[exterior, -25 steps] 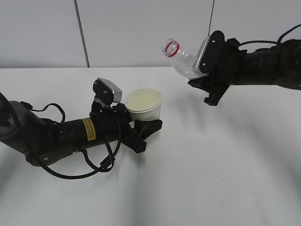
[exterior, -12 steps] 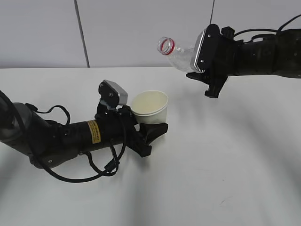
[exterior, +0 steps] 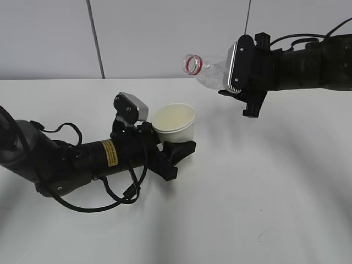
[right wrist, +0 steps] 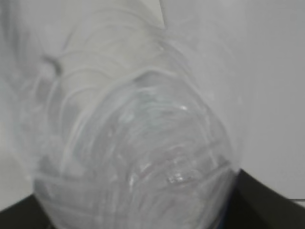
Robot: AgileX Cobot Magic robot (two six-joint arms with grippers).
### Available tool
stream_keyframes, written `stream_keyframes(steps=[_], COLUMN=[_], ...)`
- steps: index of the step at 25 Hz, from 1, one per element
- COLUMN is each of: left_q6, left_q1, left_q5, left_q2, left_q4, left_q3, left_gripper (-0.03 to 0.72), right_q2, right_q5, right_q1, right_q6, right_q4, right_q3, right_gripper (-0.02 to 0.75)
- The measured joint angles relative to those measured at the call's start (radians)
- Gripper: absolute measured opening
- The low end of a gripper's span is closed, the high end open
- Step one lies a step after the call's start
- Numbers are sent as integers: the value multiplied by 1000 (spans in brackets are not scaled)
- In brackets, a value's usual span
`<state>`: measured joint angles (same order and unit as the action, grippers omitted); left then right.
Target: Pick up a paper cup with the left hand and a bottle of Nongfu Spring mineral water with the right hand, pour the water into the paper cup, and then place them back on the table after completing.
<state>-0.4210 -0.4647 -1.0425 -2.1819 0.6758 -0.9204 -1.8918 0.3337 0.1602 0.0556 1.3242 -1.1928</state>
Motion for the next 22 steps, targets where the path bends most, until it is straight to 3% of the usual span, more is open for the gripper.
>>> stream_keyframes(steps=[22], left_q6=[-45], left_q1=[-16], left_q5=[20], left_q2=[0], left_q4=[41], left_q3=[-40], left_gripper=[398], right_q2=[0], right_q5=[-19], right_q1=[0], right_q6=[-93], right_q4=[2], right_q3=[0], right_gripper=[426])
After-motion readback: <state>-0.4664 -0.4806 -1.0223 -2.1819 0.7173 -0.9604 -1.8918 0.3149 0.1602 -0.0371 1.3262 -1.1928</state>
